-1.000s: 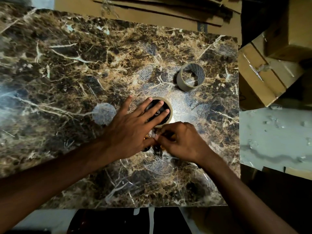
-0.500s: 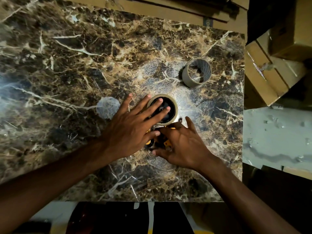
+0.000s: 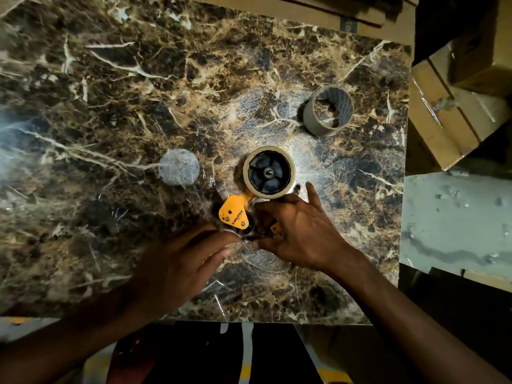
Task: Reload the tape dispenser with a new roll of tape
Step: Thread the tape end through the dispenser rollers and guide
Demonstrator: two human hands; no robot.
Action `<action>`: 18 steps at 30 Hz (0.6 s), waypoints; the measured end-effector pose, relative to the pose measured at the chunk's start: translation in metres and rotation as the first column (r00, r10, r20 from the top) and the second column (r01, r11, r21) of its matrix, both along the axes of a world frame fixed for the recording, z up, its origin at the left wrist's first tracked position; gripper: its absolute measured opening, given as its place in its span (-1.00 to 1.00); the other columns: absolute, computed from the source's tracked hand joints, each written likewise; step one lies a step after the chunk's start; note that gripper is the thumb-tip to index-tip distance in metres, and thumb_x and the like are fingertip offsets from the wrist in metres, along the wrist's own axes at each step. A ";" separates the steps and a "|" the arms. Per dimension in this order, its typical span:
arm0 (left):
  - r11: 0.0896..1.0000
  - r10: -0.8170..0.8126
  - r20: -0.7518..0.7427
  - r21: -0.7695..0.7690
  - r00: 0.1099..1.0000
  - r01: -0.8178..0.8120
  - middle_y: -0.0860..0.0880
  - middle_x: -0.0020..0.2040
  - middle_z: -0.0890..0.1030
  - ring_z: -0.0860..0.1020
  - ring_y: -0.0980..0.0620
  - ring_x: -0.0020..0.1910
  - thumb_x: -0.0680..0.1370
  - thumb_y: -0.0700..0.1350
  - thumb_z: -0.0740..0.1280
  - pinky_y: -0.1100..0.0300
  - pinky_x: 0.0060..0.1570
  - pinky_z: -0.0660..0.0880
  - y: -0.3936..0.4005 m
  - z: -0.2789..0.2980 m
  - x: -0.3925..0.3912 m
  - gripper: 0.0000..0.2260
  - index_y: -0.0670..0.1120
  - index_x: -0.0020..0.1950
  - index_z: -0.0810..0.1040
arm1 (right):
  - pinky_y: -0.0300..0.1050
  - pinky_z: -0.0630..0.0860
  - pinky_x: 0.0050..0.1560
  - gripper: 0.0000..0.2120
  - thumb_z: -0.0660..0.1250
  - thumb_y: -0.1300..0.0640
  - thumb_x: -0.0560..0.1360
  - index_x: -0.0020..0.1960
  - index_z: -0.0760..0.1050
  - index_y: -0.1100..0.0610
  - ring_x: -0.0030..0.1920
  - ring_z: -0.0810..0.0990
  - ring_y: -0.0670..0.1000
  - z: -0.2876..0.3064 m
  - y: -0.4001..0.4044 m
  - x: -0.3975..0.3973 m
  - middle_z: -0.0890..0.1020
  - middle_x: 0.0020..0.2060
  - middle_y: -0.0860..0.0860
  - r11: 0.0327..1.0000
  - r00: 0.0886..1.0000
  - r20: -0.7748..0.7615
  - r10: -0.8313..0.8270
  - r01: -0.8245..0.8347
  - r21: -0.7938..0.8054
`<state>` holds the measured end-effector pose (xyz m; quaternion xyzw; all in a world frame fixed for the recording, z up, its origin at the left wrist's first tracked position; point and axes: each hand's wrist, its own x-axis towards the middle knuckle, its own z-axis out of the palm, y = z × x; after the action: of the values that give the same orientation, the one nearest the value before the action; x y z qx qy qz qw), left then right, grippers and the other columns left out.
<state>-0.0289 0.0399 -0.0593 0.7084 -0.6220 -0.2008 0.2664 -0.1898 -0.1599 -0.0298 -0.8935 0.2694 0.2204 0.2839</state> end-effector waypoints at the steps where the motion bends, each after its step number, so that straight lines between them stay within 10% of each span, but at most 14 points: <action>1: 0.999 0.010 -0.051 0.038 0.999 -0.008 0.07 0.11 0.69 0.69 0.03 -0.04 0.73 0.06 0.25 0.02 -0.20 0.65 0.003 -0.003 -0.005 -0.75 0.05 0.29 0.65 | 0.27 -0.27 0.63 -0.35 0.42 -0.32 0.47 0.49 0.39 -0.15 0.51 0.39 -0.01 0.000 0.000 0.000 0.65 0.30 -0.09 1.000 1.000 0.001 0.002 -0.002 0.004; 10: 0.976 -0.068 -0.103 0.201 0.992 0.088 0.09 0.39 0.64 0.67 0.20 -0.15 0.70 0.05 0.25 0.43 -0.25 0.50 -0.008 0.006 -0.033 -0.53 0.09 0.64 0.38 | 0.36 -0.26 0.60 -0.45 0.51 -0.19 0.45 0.38 0.46 -0.09 0.49 0.40 -0.04 0.007 -0.007 -0.001 0.67 0.21 -0.17 0.991 0.996 -0.011 0.084 -0.083 0.103; 14: 0.941 -0.040 -0.061 0.333 0.997 0.058 0.12 -0.15 0.73 0.22 0.33 -0.55 0.65 -0.05 0.40 0.50 -0.52 -0.01 -0.016 0.008 -0.043 -0.33 0.08 0.71 0.20 | 0.36 -0.27 0.60 -0.38 0.54 -0.19 0.42 0.41 0.45 -0.08 0.51 0.38 -0.01 0.008 -0.009 -0.001 0.65 0.28 -0.12 0.987 0.993 -0.023 0.119 -0.116 0.107; 18: 0.892 -0.005 -0.099 0.448 0.995 0.049 0.09 -0.27 0.65 0.31 0.25 -0.53 0.65 -0.08 0.38 0.40 -0.54 0.10 -0.030 0.009 -0.055 -0.22 0.07 0.75 0.00 | 0.37 -0.23 0.60 -0.38 0.55 -0.20 0.41 0.40 0.45 -0.09 0.50 0.40 0.00 0.008 -0.009 0.000 0.68 0.20 -0.15 0.987 0.993 -0.019 0.113 -0.110 0.116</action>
<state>-0.0839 0.0095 -0.0501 0.7318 -0.5549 -0.3765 0.1218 -0.1899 -0.1694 -0.0217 -0.8864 0.2095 0.2626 0.3184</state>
